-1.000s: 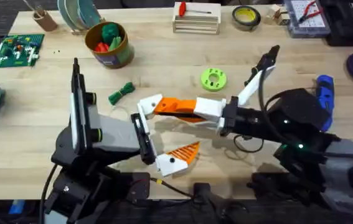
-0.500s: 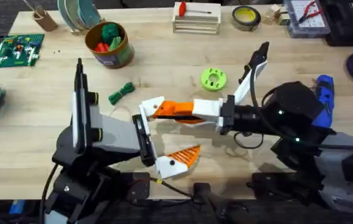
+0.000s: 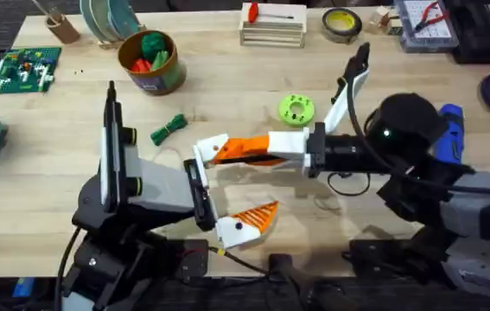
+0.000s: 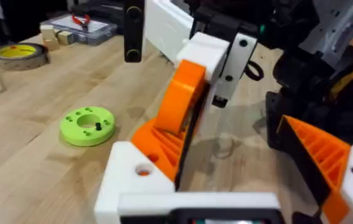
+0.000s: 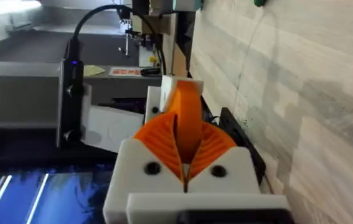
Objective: Pick up the gripper from the table and insert it into the empty holder that is missing its gripper. Then pick up a screw, insert it into the mounting hole, and use the screwdriver to tighten it. Finally, clean up the table by picking up the vegetable and placing it into the bucket.
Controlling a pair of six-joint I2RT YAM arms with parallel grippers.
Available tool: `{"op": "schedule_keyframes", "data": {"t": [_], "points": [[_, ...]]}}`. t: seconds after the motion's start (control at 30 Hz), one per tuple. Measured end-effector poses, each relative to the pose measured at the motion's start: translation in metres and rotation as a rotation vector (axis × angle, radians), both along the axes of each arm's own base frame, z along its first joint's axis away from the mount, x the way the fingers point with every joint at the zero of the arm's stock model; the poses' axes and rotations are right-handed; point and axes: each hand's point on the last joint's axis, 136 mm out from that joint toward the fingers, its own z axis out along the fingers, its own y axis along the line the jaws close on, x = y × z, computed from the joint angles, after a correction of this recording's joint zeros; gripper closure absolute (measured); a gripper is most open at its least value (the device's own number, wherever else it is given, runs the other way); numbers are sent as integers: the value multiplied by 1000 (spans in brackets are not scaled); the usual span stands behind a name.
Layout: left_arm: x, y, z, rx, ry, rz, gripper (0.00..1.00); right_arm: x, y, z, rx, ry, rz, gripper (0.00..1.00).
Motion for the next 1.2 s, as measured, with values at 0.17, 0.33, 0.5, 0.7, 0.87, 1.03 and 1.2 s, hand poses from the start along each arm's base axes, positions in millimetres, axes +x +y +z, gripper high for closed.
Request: {"op": "schedule_keyframes", "data": {"t": [0.17,0.33,0.5,0.7,0.87,1.03,1.2], "points": [[6,2,0,1,-4,36,7,6,6,2,-17,-32,24,995],[14,6,1,4,-13,83,7,13,13,4,-28,-67,63,995],[21,9,1,7,-18,124,7,20,22,4,-31,-99,126,995],[22,10,1,9,-24,132,8,29,26,5,-10,-91,224,995],[18,8,1,12,-38,109,8,30,22,7,8,-89,275,995],[18,7,1,17,-52,103,8,29,23,11,14,-108,292,995],[20,8,1,19,-58,116,7,31,26,11,13,-113,298,995]]}}
